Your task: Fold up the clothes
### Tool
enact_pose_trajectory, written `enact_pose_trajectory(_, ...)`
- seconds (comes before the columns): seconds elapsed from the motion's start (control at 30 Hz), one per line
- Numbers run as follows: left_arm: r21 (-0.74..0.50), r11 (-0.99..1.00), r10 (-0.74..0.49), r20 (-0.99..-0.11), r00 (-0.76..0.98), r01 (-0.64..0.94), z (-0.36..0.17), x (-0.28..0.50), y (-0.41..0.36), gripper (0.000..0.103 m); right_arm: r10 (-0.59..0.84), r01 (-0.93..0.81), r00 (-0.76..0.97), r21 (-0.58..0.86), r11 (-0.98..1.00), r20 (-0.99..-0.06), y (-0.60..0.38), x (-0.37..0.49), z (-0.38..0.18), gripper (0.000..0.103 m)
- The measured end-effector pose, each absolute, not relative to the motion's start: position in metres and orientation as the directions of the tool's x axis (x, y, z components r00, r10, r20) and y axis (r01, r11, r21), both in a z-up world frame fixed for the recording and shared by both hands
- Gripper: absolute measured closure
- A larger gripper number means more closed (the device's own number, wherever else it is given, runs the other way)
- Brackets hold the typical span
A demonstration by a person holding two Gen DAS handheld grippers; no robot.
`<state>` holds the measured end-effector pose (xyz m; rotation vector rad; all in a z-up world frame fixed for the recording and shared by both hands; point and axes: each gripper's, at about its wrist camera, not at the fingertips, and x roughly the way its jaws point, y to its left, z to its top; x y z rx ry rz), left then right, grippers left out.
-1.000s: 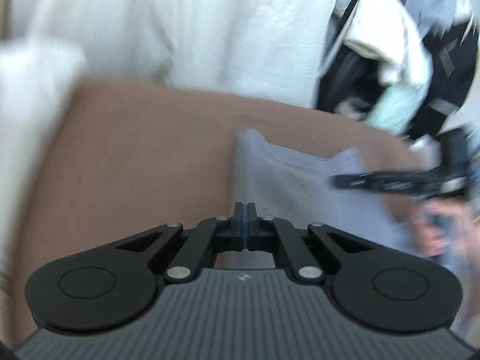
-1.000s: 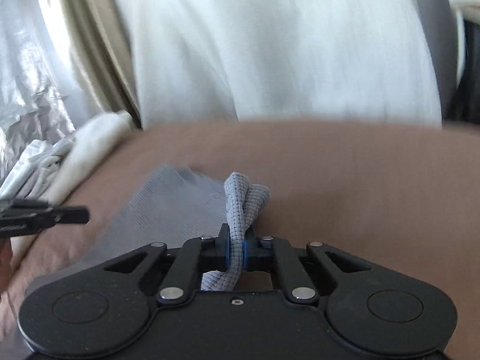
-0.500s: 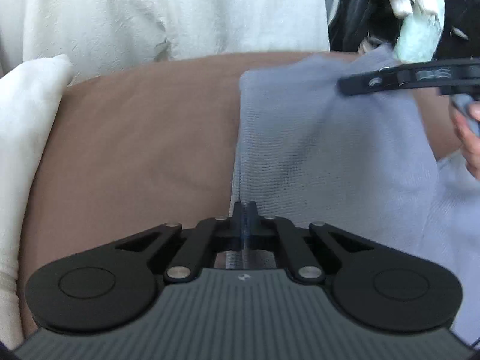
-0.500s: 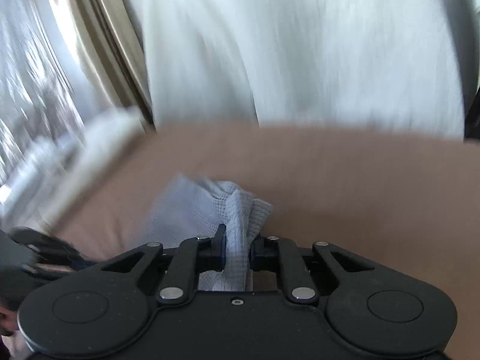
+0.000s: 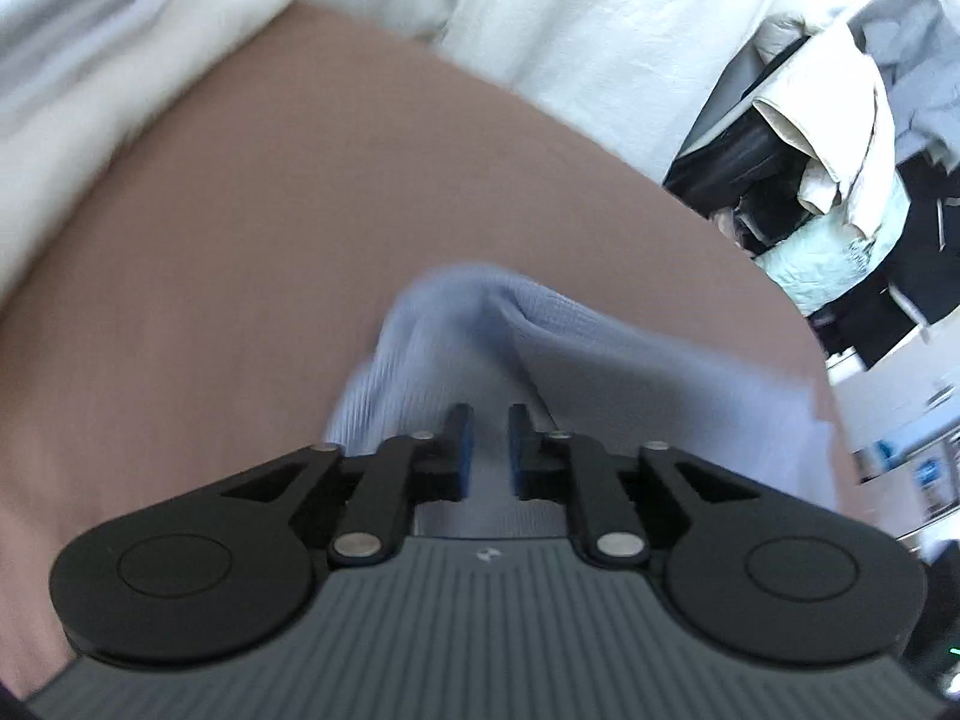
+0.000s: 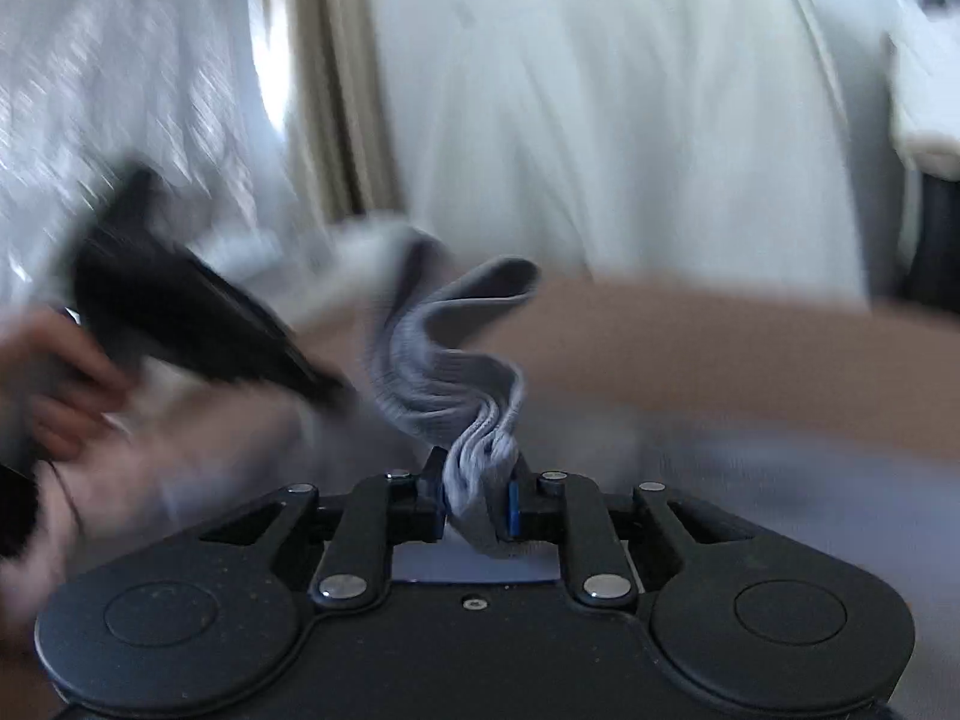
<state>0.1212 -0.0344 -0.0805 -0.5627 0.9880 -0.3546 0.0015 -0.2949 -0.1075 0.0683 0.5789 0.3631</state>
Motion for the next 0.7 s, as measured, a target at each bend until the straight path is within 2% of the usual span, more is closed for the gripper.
enact_pose_trajectory(0.1,-0.694,0.720,-0.599,-0.636,0.486,-0.020,-0.089,0.108,-0.021,0.087,0.407,-0.256,0.734,0.333,0.907,-0.544,-0.316,0.003,-0.122,0.075)
enact_pose_trajectory(0.17,-0.712,0.702,-0.604,-0.618,0.503,-0.032,-0.088,0.110,-0.019,0.087,0.461,-0.263,0.720,0.410,0.873,-0.519,-0.326,0.003,-0.113,0.066)
enact_pose_trajectory(0.23,-0.709,0.704,-0.593,-0.617,0.517,-0.039,-0.089,0.113,-0.024,0.087,0.483,-0.300,0.712,0.400,0.866,-0.510,-0.326,-0.001,-0.098,0.052)
enact_pose_trajectory(0.27,-0.708,0.705,-0.588,-0.617,0.523,-0.043,-0.090,0.114,-0.027,0.086,0.475,-0.309,0.718,0.379,0.872,-0.508,-0.323,0.000,-0.092,0.051)
enact_pose_trajectory(0.37,-0.691,0.721,-0.576,-0.633,0.517,-0.043,-0.090,0.115,-0.034,0.072,0.473,-0.318,0.728,0.366,0.875,-0.496,-0.309,0.000,-0.076,0.050)
enact_pose_trajectory(0.4,-0.676,0.736,-0.570,-0.652,0.500,-0.043,-0.090,0.115,-0.035,0.065,0.472,-0.314,0.722,0.368,0.875,-0.505,-0.303,-0.001,-0.074,0.049)
enact_pose_trajectory(0.43,-0.663,0.748,-0.564,-0.669,0.484,-0.044,-0.090,0.116,-0.035,0.062,0.467,-0.307,0.712,0.365,0.879,-0.525,-0.293,0.004,-0.072,0.048)
enact_pose_trajectory(0.53,-0.686,0.722,-0.586,-0.678,0.443,-0.095,-0.096,0.112,-0.029,0.061,0.396,-0.278,0.690,0.284,0.918,-0.605,-0.270,0.013,-0.074,0.043)
enact_pose_trajectory(0.6,-0.699,0.704,-0.601,-0.683,0.416,-0.130,-0.101,0.110,-0.026,0.054,0.353,-0.264,0.692,0.235,0.935,-0.629,-0.260,0.017,-0.075,0.043)
enact_pose_trajectory(0.7,-0.700,0.700,-0.596,-0.681,0.425,-0.139,-0.096,0.105,-0.022,0.052,0.362,-0.203,0.680,0.311,0.928,-0.638,-0.258,0.019,-0.076,0.043)
